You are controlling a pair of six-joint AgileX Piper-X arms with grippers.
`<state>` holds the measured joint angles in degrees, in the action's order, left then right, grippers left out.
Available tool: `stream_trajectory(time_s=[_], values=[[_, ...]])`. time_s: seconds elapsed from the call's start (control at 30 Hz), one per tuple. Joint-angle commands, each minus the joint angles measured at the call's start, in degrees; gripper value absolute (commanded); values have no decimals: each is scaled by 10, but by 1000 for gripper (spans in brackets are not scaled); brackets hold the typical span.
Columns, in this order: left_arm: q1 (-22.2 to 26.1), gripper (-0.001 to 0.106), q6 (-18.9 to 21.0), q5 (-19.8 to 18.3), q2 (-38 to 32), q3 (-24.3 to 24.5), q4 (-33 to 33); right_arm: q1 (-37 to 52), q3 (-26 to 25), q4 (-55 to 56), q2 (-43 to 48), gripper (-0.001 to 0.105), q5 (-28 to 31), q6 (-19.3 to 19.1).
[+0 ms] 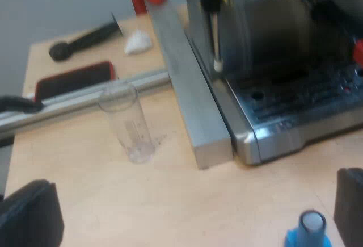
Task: Put the handle in the coffee machine
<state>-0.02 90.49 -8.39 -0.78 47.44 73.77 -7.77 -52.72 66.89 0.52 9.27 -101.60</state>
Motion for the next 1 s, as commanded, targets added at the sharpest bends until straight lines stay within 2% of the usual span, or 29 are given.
stream_trajectory(time_s=[0.03, 0.1, 0.27, 0.33, 0.4, 0.6, 1.0], values=[[-1, 105, 7, 4, -80, -28, -60, 3, 8, -39, 26, 66, -16, -7], [-1, 105, 7, 4, -79, -59, -105, 3, 31, -78, 26, 66, -57, -7], [-1, 105, 9, 4, -76, -110, -167, 3, 72, -82, 26, 66, -107, -7], [-1, 105, 9, 4, -76, -126, -178, 3, 79, -82, 26, 66, -114, -7], [-1, 105, 9, 4, -76, -147, -182, 3, 114, -82, 25, 66, -124, -7], [-1, 105, 9, 4, -76, -189, -184, 3, 176, -82, 25, 66, -131, -7], [-8, 105, 9, -4, -76, -199, -193, 3, 229, -85, 25, 66, -130, -7]])
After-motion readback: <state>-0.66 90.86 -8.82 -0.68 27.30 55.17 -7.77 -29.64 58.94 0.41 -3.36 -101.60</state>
